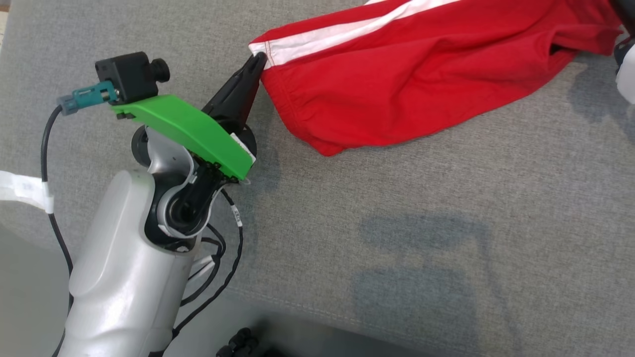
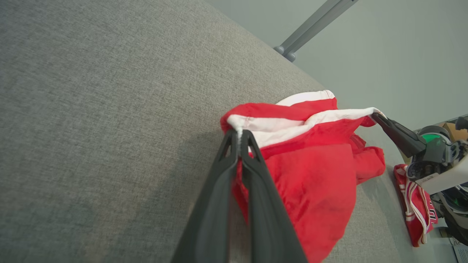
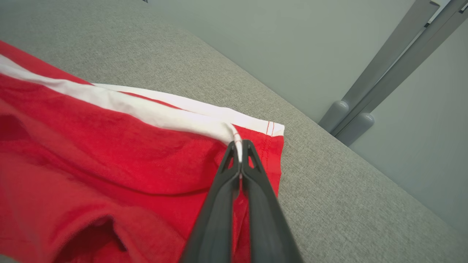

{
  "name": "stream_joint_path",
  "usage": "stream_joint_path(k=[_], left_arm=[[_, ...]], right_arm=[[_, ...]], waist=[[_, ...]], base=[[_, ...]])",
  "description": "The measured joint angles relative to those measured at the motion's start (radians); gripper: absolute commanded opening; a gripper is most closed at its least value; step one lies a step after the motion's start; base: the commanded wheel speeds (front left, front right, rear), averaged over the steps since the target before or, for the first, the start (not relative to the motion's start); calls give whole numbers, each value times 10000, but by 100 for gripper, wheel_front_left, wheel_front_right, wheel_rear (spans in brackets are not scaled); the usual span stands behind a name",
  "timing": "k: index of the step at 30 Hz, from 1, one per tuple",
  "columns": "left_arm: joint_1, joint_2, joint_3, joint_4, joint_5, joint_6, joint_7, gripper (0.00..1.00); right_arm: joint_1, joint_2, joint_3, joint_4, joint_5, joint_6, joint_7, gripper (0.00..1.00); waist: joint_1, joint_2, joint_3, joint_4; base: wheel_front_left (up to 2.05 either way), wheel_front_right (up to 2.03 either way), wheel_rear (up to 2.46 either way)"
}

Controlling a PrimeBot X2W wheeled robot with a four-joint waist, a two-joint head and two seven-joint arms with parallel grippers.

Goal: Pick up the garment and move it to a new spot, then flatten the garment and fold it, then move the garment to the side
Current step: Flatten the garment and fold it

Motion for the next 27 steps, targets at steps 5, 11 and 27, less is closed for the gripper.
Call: stream_joint_path(k=[5,11,27], left_arm=[[-255,-115,-38,174,-35,-2,-117,0],[-386,-221,-314,424,-132,-75,-242,0],[-1262,-343,-723,1122,-111,-180,-669,0]], right_arm=[[-521,-226,132,184,169,0,71,0],[-1059,-441,322,453,247,0,71,0],[-2165,-491,794,1285,297,0,40,0]], waist=[[-1,0,200,188],[0,0,311,302],[-1,0,592,427]], base=[[0,0,0],[0,0,0],[0,0,0]])
